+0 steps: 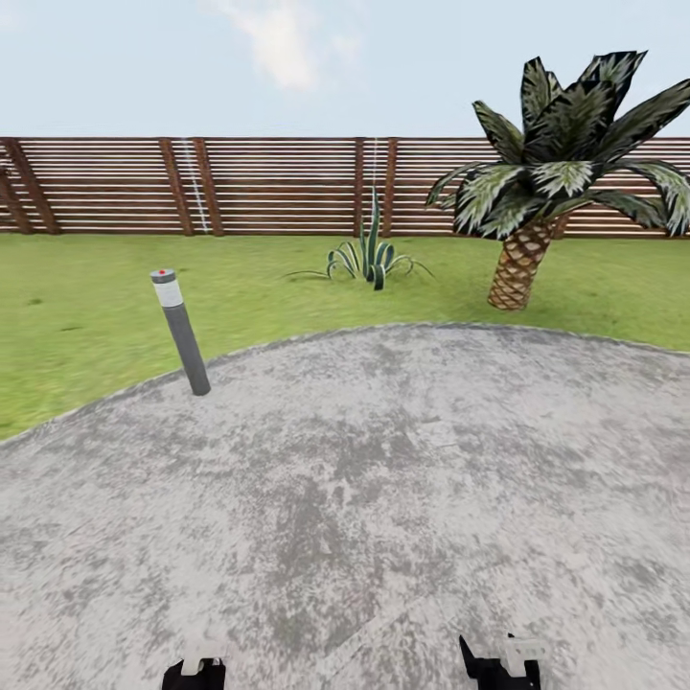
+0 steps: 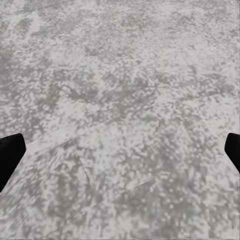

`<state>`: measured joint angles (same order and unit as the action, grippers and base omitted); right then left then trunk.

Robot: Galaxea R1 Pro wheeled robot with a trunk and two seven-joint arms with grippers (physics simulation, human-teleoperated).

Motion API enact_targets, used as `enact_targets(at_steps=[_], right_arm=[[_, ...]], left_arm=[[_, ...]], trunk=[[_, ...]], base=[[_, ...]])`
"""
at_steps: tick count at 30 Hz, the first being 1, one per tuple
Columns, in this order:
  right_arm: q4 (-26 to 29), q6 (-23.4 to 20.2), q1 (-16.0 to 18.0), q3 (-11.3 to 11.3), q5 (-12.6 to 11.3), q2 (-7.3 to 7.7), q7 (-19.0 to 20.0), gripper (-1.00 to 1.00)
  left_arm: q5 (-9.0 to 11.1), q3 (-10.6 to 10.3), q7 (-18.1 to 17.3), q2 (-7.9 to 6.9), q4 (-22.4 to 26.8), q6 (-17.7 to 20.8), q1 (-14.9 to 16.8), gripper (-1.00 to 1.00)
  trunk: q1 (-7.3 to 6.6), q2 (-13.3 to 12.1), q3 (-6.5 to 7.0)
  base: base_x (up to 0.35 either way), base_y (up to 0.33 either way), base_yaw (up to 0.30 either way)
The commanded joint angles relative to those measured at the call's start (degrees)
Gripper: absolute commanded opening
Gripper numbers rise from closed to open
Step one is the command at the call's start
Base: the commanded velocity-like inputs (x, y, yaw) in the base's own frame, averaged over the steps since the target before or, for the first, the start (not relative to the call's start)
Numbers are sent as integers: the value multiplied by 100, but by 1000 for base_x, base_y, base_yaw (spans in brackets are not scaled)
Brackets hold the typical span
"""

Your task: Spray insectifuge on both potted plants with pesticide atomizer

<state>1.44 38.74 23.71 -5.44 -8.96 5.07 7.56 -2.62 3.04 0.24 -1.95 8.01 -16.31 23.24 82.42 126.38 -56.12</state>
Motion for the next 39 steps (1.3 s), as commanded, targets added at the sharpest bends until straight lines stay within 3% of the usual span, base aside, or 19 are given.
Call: enact_targets(at_steps=[1,39], right_arm=[[-3,16,2,-45,-62,2,26,100],[-3,16,2,-45,-62,2,26,100]], left_arm=[[-28,30,3,2,-9,-21,5,-100],[-28,30,3,2,-9,-21,5,-100]], trunk=[[3,2,-5],[3,2,-3]], base=[[340,0,278],[340,-13,278]])
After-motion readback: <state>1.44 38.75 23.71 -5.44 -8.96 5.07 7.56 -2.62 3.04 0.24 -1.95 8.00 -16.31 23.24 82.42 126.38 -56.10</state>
